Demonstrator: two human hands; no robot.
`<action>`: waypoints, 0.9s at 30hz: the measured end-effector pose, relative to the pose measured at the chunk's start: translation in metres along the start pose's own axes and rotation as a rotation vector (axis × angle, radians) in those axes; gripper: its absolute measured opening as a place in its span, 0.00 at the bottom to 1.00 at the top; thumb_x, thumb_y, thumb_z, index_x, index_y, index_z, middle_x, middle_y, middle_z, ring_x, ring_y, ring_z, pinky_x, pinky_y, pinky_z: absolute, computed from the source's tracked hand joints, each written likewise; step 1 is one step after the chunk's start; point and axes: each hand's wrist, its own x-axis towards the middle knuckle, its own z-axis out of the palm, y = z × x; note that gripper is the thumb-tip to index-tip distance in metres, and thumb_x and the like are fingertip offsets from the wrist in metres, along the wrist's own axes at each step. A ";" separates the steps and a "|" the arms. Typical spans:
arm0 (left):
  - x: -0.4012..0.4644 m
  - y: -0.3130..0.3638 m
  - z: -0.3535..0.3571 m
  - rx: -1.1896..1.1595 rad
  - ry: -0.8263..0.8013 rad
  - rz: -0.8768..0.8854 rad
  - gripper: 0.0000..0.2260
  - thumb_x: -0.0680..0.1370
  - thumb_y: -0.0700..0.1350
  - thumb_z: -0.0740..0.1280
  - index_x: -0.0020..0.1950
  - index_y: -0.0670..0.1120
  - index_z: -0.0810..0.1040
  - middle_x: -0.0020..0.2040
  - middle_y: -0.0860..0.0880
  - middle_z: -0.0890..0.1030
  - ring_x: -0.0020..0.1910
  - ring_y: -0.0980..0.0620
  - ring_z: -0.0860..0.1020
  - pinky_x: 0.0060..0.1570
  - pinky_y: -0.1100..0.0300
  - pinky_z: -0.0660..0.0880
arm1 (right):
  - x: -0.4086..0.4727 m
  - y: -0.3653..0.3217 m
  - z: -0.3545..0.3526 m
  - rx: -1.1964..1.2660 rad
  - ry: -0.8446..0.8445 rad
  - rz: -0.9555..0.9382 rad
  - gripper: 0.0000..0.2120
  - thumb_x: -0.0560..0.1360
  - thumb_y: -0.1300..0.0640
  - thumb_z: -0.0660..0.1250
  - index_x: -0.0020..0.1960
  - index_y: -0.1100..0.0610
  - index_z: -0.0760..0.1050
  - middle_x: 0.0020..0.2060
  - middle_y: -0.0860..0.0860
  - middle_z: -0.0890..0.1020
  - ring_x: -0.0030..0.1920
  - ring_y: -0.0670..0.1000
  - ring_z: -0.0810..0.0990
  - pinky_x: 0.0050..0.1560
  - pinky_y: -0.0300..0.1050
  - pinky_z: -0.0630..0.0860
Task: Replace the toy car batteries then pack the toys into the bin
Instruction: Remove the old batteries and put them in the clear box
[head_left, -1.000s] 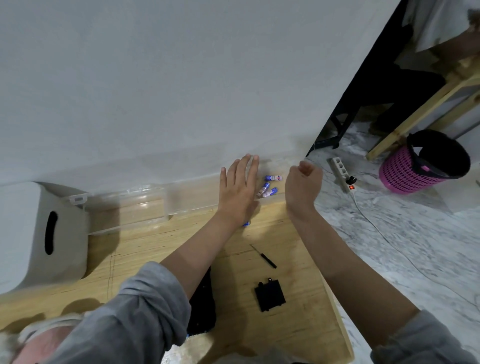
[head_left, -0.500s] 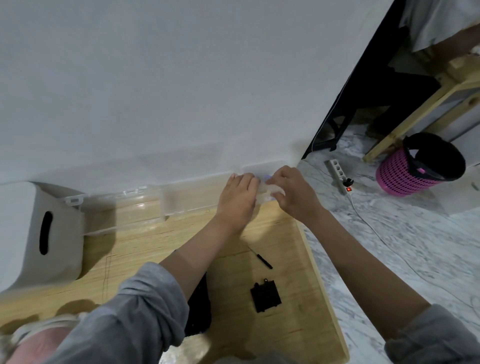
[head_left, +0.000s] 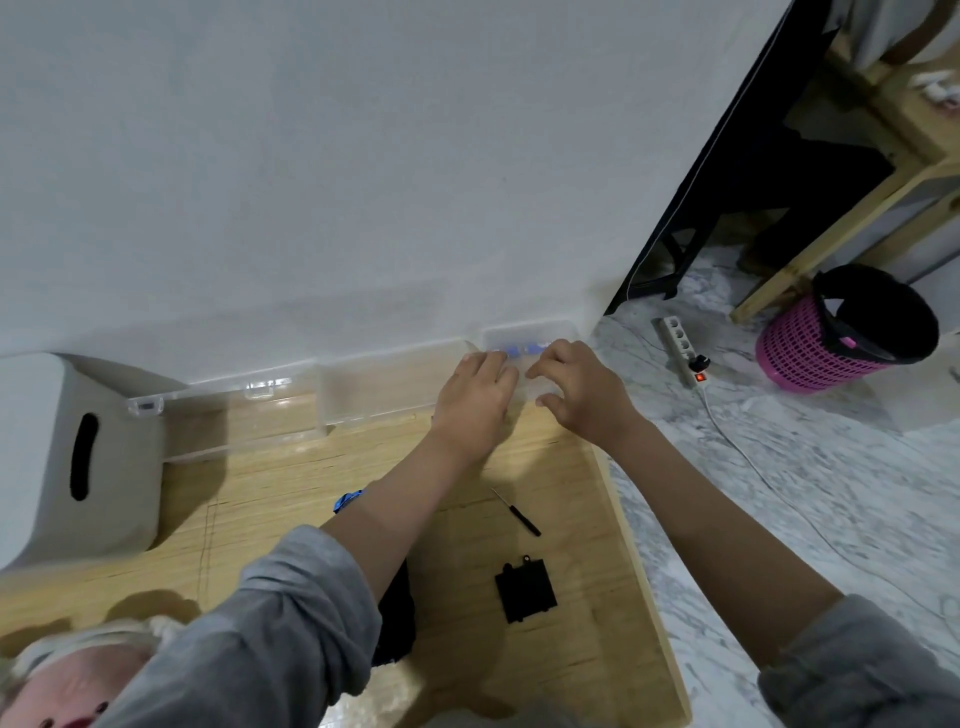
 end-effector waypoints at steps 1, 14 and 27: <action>0.000 0.001 -0.001 -0.002 -0.004 -0.001 0.15 0.60 0.34 0.71 0.46 0.37 0.81 0.49 0.39 0.82 0.46 0.38 0.81 0.51 0.51 0.77 | 0.001 -0.001 0.002 -0.028 0.023 -0.016 0.14 0.67 0.62 0.73 0.53 0.57 0.79 0.49 0.50 0.76 0.50 0.51 0.73 0.35 0.49 0.78; -0.004 -0.001 -0.014 -0.090 -0.062 -0.037 0.16 0.68 0.37 0.63 0.55 0.39 0.78 0.58 0.40 0.78 0.55 0.39 0.77 0.58 0.53 0.72 | -0.010 -0.007 0.021 -0.136 0.158 -0.032 0.15 0.68 0.65 0.70 0.54 0.59 0.78 0.48 0.52 0.78 0.49 0.54 0.74 0.27 0.40 0.74; -0.081 -0.036 -0.048 -0.327 -0.109 -0.277 0.27 0.76 0.48 0.66 0.73 0.45 0.65 0.76 0.47 0.60 0.74 0.47 0.59 0.69 0.54 0.63 | -0.043 -0.062 0.030 -0.189 0.135 -0.069 0.16 0.60 0.70 0.74 0.47 0.62 0.81 0.43 0.56 0.81 0.43 0.59 0.80 0.37 0.46 0.79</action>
